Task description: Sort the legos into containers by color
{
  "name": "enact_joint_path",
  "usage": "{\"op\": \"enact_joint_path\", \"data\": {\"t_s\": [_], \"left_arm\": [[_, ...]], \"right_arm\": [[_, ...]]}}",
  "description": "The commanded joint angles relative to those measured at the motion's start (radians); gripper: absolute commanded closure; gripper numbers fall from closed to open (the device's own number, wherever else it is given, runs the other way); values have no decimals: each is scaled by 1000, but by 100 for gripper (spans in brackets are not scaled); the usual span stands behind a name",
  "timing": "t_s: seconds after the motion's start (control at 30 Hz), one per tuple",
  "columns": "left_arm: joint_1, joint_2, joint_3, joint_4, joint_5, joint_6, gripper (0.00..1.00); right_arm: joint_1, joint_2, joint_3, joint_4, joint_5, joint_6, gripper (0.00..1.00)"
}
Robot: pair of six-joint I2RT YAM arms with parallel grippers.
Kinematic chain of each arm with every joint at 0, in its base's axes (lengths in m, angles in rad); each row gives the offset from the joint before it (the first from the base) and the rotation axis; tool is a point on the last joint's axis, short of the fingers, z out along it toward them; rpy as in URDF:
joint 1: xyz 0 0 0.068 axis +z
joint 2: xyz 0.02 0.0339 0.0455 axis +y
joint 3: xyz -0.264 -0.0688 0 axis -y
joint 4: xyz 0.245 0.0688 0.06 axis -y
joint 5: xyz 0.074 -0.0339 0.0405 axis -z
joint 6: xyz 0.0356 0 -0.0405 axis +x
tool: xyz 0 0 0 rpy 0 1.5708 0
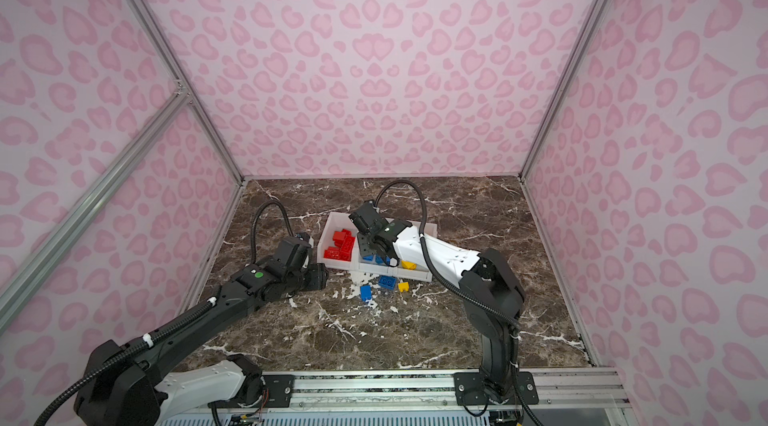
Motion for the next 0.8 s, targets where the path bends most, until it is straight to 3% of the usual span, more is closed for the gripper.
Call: {"op": "enact_joint_path", "data": {"t_s": [0.0, 0.47, 0.77], "left_arm": [[-6, 5, -2, 10, -6, -13, 38], [-56, 48, 9, 16, 8, -30, 35], [-145, 144, 40, 50, 10, -43, 32]], "right_arm": [[-5, -16, -30, 3, 10, 9, 43], [-6, -132, -133, 10, 24, 34, 43], [-9, -236, -242, 13, 42, 61, 43]]}}
